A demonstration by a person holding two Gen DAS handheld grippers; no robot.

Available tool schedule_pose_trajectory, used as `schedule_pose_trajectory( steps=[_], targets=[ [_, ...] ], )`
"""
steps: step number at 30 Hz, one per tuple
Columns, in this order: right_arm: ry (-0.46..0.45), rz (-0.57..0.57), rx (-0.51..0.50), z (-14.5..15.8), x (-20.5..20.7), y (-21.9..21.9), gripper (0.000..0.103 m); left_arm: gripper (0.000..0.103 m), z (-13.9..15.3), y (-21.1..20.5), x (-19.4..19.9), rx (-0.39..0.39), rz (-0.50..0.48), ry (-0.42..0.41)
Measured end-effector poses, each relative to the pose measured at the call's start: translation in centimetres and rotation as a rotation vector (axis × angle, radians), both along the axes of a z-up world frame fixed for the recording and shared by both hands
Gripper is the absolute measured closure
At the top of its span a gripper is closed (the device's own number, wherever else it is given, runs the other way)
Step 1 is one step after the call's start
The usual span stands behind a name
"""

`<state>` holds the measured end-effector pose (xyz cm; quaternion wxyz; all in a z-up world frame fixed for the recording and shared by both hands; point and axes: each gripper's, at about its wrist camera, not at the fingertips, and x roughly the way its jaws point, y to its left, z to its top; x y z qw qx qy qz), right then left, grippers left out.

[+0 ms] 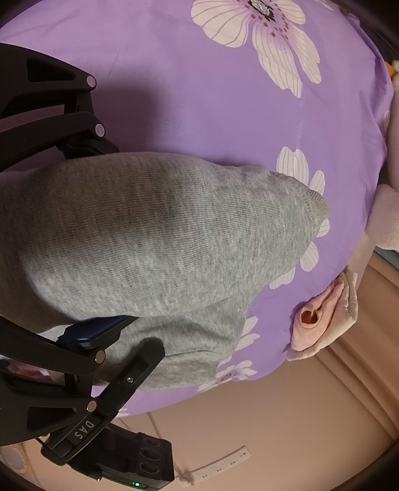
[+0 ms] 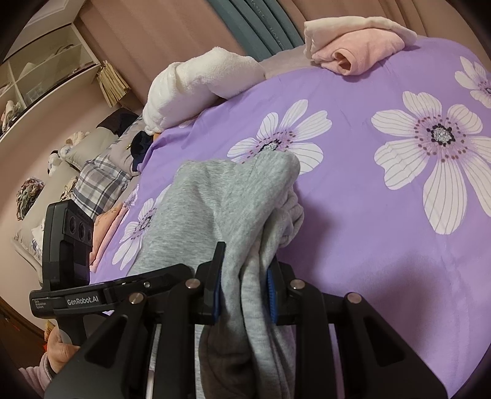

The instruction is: Fold small clothes

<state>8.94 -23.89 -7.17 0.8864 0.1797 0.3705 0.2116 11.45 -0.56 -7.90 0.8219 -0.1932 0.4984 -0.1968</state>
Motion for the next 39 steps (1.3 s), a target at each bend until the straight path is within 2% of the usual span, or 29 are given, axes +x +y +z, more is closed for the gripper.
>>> schedule_pose_trajectory(
  steps=[28, 34, 39],
  targets=[
    [0.113, -0.046, 0.008, -2.3, 0.6, -1.6, 0.075, 0.022, -0.6, -0.2, 0.3, 0.048, -0.013, 0.012],
    [0.147, -0.060, 0.051, -2.8, 0.9, -2.3, 0.071, 0.022, -0.7, -0.2, 0.2, 0.050, -0.011, 0.014],
    [0.168, -0.075, 0.073, -3.2, 0.8, -2.8, 0.064, 0.022, -0.6, -0.2, 0.1, 0.054, -0.006, 0.017]
  ],
)
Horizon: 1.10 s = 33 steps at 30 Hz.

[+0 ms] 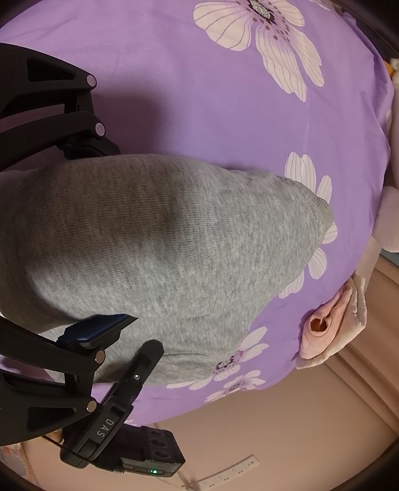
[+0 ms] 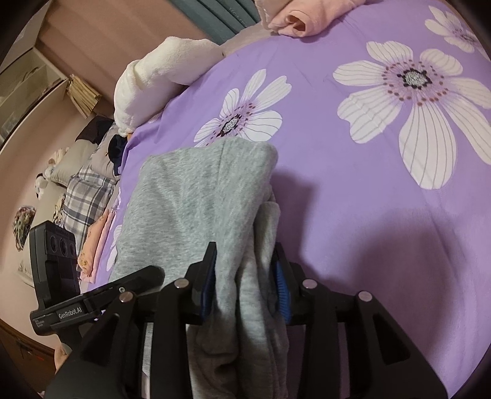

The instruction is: Fold small clothes

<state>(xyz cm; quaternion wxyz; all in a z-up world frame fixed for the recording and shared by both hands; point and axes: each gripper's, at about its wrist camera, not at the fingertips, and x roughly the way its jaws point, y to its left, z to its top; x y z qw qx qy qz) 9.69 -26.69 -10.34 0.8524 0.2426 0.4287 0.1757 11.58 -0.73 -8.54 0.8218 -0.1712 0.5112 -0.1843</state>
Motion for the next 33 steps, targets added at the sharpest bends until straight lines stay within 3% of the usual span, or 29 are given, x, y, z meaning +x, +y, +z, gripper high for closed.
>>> schedule_pose_trajectory(
  steps=[6, 16, 23, 29, 33],
  targets=[
    [0.022, -0.026, 0.011, -0.2, -0.3, -0.6, 0.055, 0.021, 0.1, 0.2, -0.3, 0.001, 0.006, 0.003],
    [0.028, -0.051, 0.029, 0.0, -1.0, -1.2, 0.052, 0.019, 0.7, 1.2, -1.3, 0.016, 0.025, -0.017],
    [0.010, -0.074, 0.035, 0.4, -1.8, -2.0, 0.046, 0.019, 2.2, 2.3, -2.8, 0.079, 0.032, -0.080],
    [-0.045, -0.116, -0.021, 1.9, -3.3, -3.0, 0.046, 0.019, 4.0, 3.4, -4.5, 0.139, 0.060, -0.161],
    [-0.132, -0.113, -0.144, 3.8, -5.0, -2.5, 0.047, 0.019, 5.8, 4.1, -4.5, 0.109, 0.083, -0.241]
  ],
)
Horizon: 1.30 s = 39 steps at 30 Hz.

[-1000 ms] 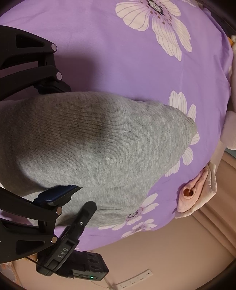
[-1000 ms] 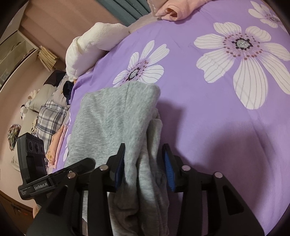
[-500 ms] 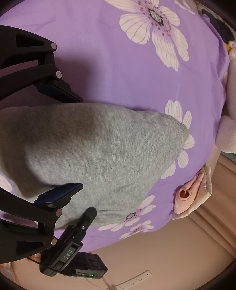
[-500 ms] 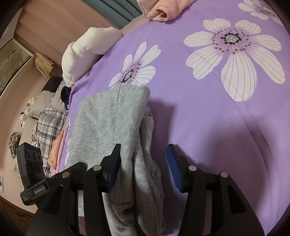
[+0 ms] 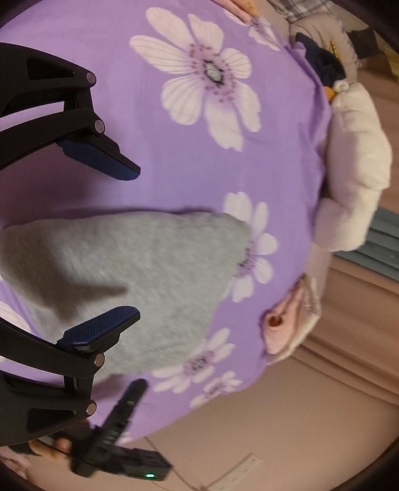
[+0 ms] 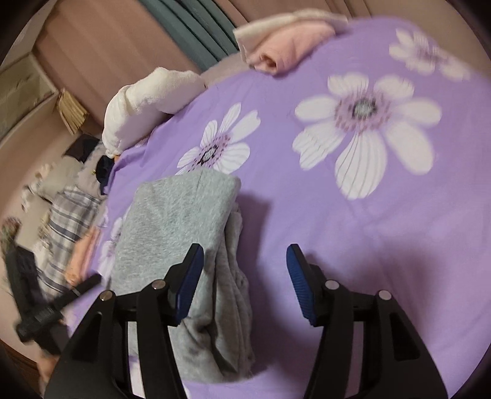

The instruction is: Fold small clothes

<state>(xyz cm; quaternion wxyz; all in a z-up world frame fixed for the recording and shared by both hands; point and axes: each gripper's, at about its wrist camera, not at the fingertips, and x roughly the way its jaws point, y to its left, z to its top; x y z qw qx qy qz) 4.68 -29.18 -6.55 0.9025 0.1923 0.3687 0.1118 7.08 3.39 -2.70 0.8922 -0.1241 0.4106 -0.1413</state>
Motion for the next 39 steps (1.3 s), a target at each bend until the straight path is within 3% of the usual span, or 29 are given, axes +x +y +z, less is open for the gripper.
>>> schedule_pose_trajectory(
  steps=[7, 12, 15, 18, 21, 25, 28, 34, 37, 39],
  targets=[
    [-0.078, 0.124, -0.026, 1.6, -1.9, 2.3, 0.068, 0.019, 1.2, -3.1, 1.9, 0.055, -0.064, -0.066],
    [-0.079, 0.232, -0.062, 0.6, -2.9, 5.0, 0.072, 0.019, 0.4, -6.0, 3.4, 0.118, -0.132, -0.071],
    [-0.029, 0.267, -0.094, -1.1, -2.6, 6.0, 0.072, 0.019, -1.2, -6.8, 4.6, 0.143, -0.146, -0.026],
    [0.010, 0.260, -0.121, -2.6, -2.2, 6.0, 0.075, 0.019, -2.7, -7.3, 5.3, 0.212, -0.137, 0.006],
    [0.035, 0.255, -0.153, -3.2, -2.0, 6.1, 0.075, 0.019, -3.5, -6.9, 5.6, 0.214, -0.141, 0.027],
    [0.043, 0.271, -0.192, -2.7, -1.8, 6.5, 0.075, 0.019, -2.8, -6.1, 5.1, 0.190, -0.144, 0.021],
    [0.013, 0.273, -0.116, -1.3, -1.9, 5.8, 0.071, 0.019, -1.3, -5.0, 3.1, 0.123, -0.148, -0.024],
    [-0.061, 0.228, -0.093, 1.1, 1.1, 5.6, 0.071, 0.019, 0.2, -5.0, -1.9, 0.106, -0.209, -0.093],
    [-0.026, 0.184, -0.077, 0.7, 3.7, 5.6, 0.072, 0.019, -0.7, -5.7, -2.7, 0.123, -0.246, -0.064],
    [0.057, 0.138, -0.074, -0.6, 5.3, 5.4, 0.072, 0.019, -1.8, -6.1, -2.7, 0.156, -0.245, -0.043]
  ],
)
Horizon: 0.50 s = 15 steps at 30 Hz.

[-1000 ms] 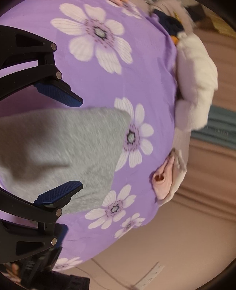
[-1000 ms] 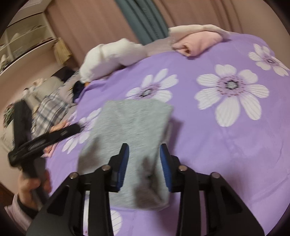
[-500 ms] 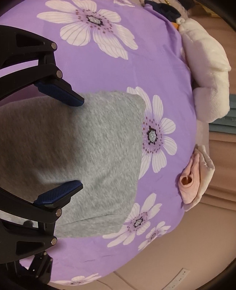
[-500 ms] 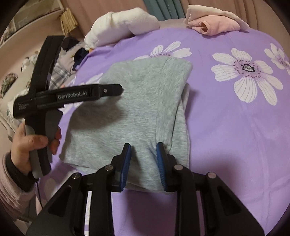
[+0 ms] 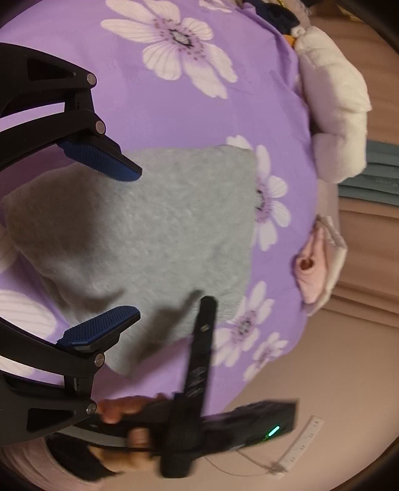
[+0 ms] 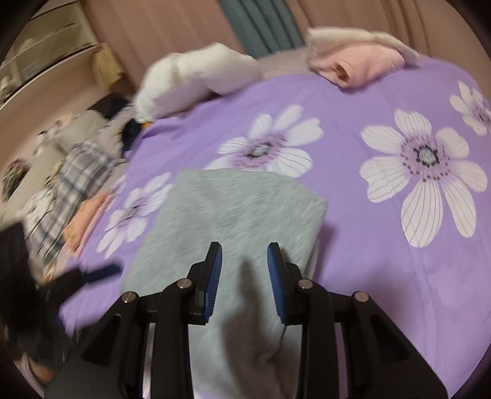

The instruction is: Fold small clothes

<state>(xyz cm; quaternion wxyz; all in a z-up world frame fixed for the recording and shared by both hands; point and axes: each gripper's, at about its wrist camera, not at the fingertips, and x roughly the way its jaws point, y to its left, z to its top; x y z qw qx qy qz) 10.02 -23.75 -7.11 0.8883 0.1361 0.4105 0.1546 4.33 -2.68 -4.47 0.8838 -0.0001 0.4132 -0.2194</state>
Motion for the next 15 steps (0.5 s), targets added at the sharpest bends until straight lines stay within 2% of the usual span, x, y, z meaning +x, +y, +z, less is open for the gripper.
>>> schedule_pose_trajectory(
  steps=[3, 6, 8, 11, 15],
  targets=[
    [0.058, -0.013, -0.012, -1.5, 0.7, 0.3, 0.076, 0.019, -0.5, -0.5, -0.1, 0.041, -0.001, -0.010],
    [0.039, -0.009, -0.041, -1.1, -0.2, 0.8, 0.076, 0.019, -0.4, -0.4, -0.2, 0.039, 0.013, -0.007],
    [0.003, 0.016, -0.039, -0.3, -1.3, 1.0, 0.071, 0.019, -0.2, 0.0, -0.3, 0.015, 0.033, 0.002],
    [-0.072, 0.071, -0.068, 0.9, -4.1, 1.5, 0.071, 0.019, -0.2, 0.8, -0.9, -0.015, 0.064, 0.012],
    [-0.133, 0.125, -0.117, 1.3, -7.5, 2.1, 0.071, 0.019, -1.0, 1.2, -2.2, -0.009, 0.100, 0.021]
  ],
)
